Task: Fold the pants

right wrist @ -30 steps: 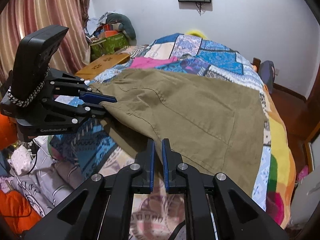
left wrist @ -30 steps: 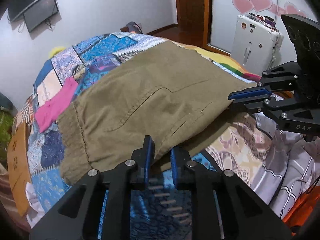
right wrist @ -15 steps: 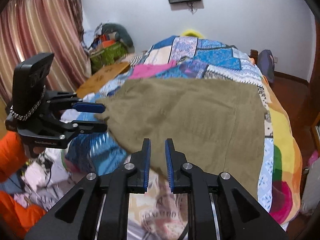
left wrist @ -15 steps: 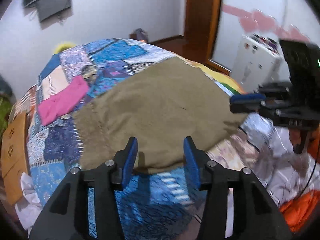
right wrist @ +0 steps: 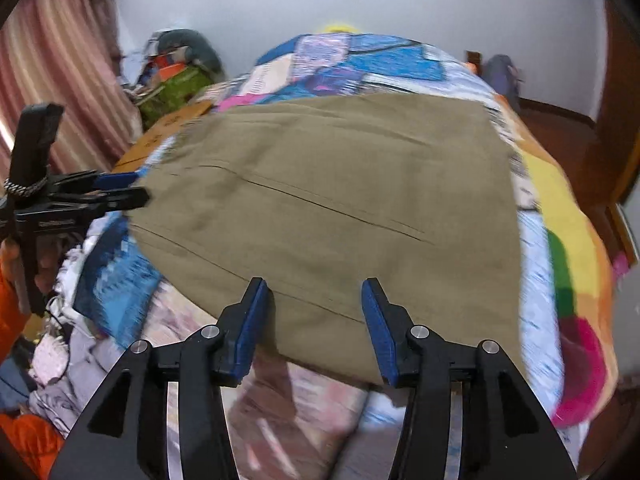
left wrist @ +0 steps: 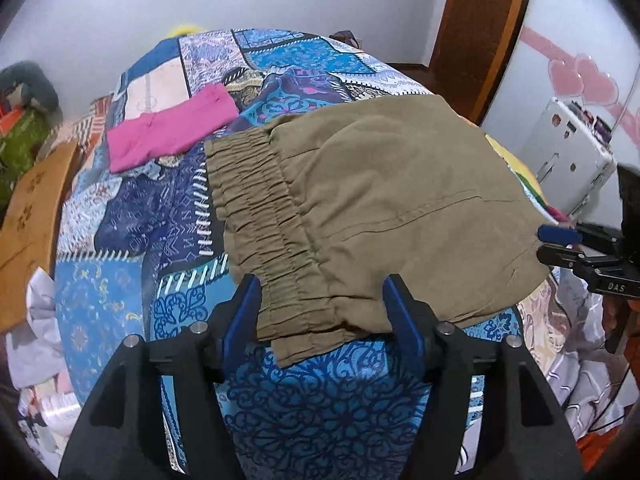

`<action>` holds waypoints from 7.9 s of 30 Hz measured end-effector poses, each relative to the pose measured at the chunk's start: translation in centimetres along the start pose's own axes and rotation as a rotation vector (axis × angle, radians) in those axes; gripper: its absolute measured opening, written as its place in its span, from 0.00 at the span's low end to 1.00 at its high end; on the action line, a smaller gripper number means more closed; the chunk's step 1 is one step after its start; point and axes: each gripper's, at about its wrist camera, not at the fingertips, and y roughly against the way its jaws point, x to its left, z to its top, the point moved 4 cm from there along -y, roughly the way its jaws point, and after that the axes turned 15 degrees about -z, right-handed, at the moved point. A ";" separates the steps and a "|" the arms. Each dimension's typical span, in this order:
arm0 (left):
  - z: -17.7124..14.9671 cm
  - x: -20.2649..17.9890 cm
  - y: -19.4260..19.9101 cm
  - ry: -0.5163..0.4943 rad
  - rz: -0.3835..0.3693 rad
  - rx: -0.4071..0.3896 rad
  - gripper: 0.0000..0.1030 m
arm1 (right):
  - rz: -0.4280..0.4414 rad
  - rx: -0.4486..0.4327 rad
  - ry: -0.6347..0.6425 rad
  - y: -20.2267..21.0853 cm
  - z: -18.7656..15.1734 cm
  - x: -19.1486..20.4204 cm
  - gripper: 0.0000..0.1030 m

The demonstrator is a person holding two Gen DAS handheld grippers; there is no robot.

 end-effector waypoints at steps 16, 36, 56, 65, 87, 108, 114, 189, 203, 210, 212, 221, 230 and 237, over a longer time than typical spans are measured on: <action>3.0 -0.1 3.3 -0.033 0.039 -0.052 0.68 | -0.080 -0.002 -0.039 2.4 0.2 -4.0 0.42; 12.2 8.5 -4.0 0.142 0.061 -0.030 0.68 | -0.165 -0.132 -0.037 -3.6 14.2 -8.6 0.42; 11.3 10.9 -7.1 0.205 0.054 -0.005 0.61 | -0.286 0.080 0.039 -16.1 17.7 -11.5 0.00; 13.4 7.1 -3.7 0.092 0.032 -0.069 0.61 | -0.136 -0.031 0.045 -9.1 18.8 -7.4 0.44; 6.3 5.5 -3.8 0.088 0.050 0.022 0.71 | -0.038 0.134 0.110 -5.4 7.4 -2.2 0.53; 1.4 1.9 5.2 0.261 -0.063 -0.104 0.80 | -0.081 -0.046 0.058 3.0 6.9 -0.6 0.57; -0.9 0.6 3.9 0.340 -0.137 -0.068 0.80 | -0.015 -0.146 0.104 3.3 9.0 3.9 0.57; 7.2 -12.3 4.6 -0.193 0.145 -0.247 0.25 | -0.096 0.063 0.045 0.7 0.7 -0.2 0.57; 3.8 -15.5 -5.5 -0.212 0.002 0.034 0.25 | -0.050 0.050 -0.043 0.1 -0.7 -1.1 0.57; 2.9 -16.0 -5.6 -0.172 -0.085 0.079 0.73 | -0.063 0.053 -0.060 0.7 -1.4 -2.1 0.57; 2.8 -16.1 -5.0 -0.168 -0.085 0.065 0.73 | -0.079 0.044 -0.052 1.3 -1.3 -2.4 0.57; 4.3 -14.9 1.5 -0.196 -0.047 -0.077 0.79 | -0.068 -0.091 -0.077 5.2 2.3 -2.7 0.58; 2.6 -7.9 -0.3 -0.067 0.061 0.000 0.80 | 0.021 -0.179 -0.026 5.5 6.3 2.0 0.58; -0.1 -7.0 -1.0 -0.085 0.049 0.041 0.80 | 0.010 -0.059 0.019 0.9 3.3 4.6 0.58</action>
